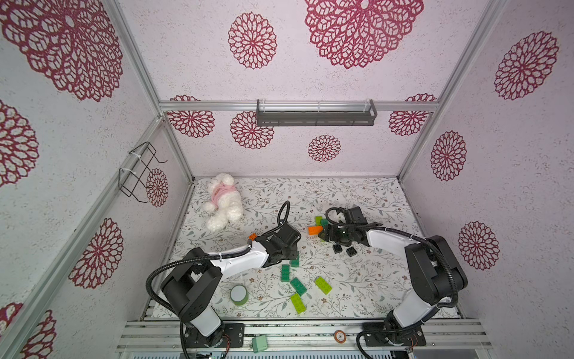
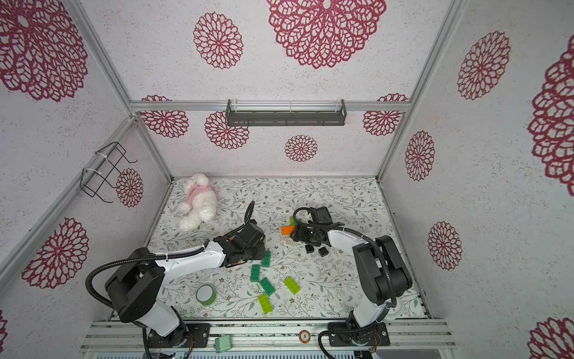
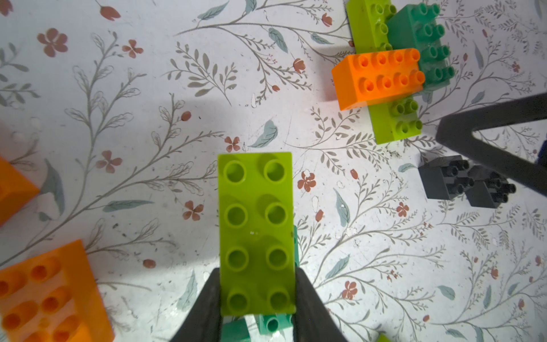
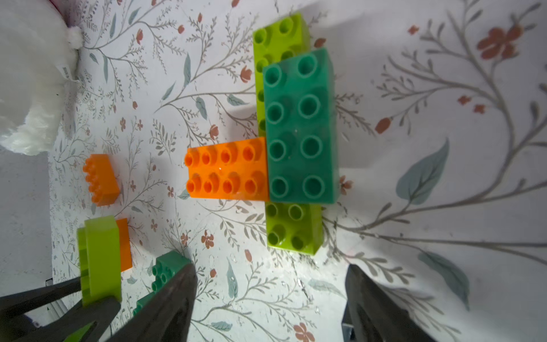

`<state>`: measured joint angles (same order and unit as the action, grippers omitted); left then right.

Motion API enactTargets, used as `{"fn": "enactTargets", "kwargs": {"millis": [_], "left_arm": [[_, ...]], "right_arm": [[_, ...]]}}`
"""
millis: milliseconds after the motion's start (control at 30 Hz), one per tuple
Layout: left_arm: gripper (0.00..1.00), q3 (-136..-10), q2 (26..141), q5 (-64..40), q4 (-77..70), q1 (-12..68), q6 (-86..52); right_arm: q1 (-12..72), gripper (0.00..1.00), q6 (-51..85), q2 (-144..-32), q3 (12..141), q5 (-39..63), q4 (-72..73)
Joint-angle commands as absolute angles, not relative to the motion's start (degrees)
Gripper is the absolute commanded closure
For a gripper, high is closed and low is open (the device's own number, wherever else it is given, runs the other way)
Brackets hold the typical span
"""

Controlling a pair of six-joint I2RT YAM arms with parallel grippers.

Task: Assemble a small pinwheel with lego
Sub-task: Adjust the lego brick at the center of the board.

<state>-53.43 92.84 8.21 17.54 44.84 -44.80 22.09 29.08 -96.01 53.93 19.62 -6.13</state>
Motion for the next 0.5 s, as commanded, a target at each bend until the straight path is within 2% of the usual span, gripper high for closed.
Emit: {"fn": "enactTargets", "kwargs": {"millis": [0,467], "left_arm": [[0.73,-52.5,89.8,7.6,15.2,44.3,-43.7],[0.73,-51.2,84.9,5.3,18.9,41.5,-36.7]], "right_arm": [[22.3,0.19,27.5,-97.9,57.6,19.7,-7.3],[27.2,0.20,32.2,-103.0,60.9,23.4,-3.5]]}}
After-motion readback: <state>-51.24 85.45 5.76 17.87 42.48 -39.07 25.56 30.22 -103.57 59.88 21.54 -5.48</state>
